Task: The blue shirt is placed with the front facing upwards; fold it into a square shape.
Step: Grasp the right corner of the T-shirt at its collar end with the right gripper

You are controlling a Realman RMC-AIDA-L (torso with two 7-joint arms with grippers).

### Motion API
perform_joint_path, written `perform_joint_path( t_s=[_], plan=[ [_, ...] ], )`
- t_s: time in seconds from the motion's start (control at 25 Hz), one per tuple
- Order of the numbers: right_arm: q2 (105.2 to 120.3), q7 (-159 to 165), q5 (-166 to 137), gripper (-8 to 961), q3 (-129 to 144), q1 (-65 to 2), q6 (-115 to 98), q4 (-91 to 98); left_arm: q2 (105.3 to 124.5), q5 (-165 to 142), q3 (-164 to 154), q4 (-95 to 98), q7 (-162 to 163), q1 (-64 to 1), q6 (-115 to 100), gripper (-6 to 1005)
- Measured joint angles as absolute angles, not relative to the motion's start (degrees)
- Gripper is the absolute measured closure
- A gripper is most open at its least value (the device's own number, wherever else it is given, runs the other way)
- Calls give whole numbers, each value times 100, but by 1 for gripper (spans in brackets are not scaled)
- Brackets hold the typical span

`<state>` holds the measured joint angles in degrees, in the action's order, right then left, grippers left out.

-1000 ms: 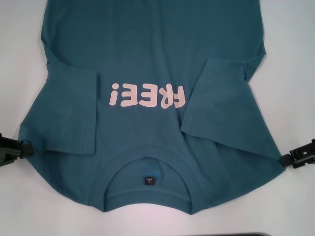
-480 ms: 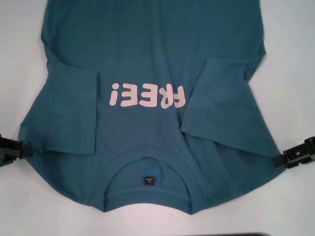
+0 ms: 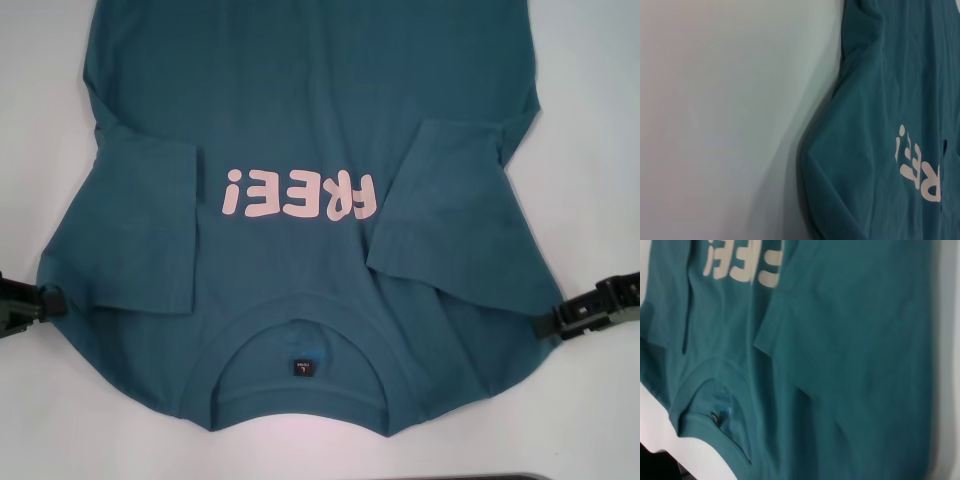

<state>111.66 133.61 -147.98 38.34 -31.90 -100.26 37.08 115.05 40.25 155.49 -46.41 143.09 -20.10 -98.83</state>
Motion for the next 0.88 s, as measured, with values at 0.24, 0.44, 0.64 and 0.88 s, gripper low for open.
perform_joint_path(
  t_s=[0.24,0.44,0.64,0.88],
  plan=[
    [11193,13331,-14691,319,3722,-3257,-10021,3755,11505,4025,15548,-4641,14307,-2012,-9879,966],
    [11111,13385,-14745,319,3702,-3239,-10025,3767,11505,4025,15548,-4641,14305,-2000,-9878,966],
    [11067,13509,-15026,319,3740,-3232,-9963,3770,11505,4025,15548,-4641,14303,-2006,-9878,965],
    [11119,13518,-15097,319,3777,-3265,-9953,3773,11505,4025,15548,-4641,14300,-2009,-9879,965]
  ],
)
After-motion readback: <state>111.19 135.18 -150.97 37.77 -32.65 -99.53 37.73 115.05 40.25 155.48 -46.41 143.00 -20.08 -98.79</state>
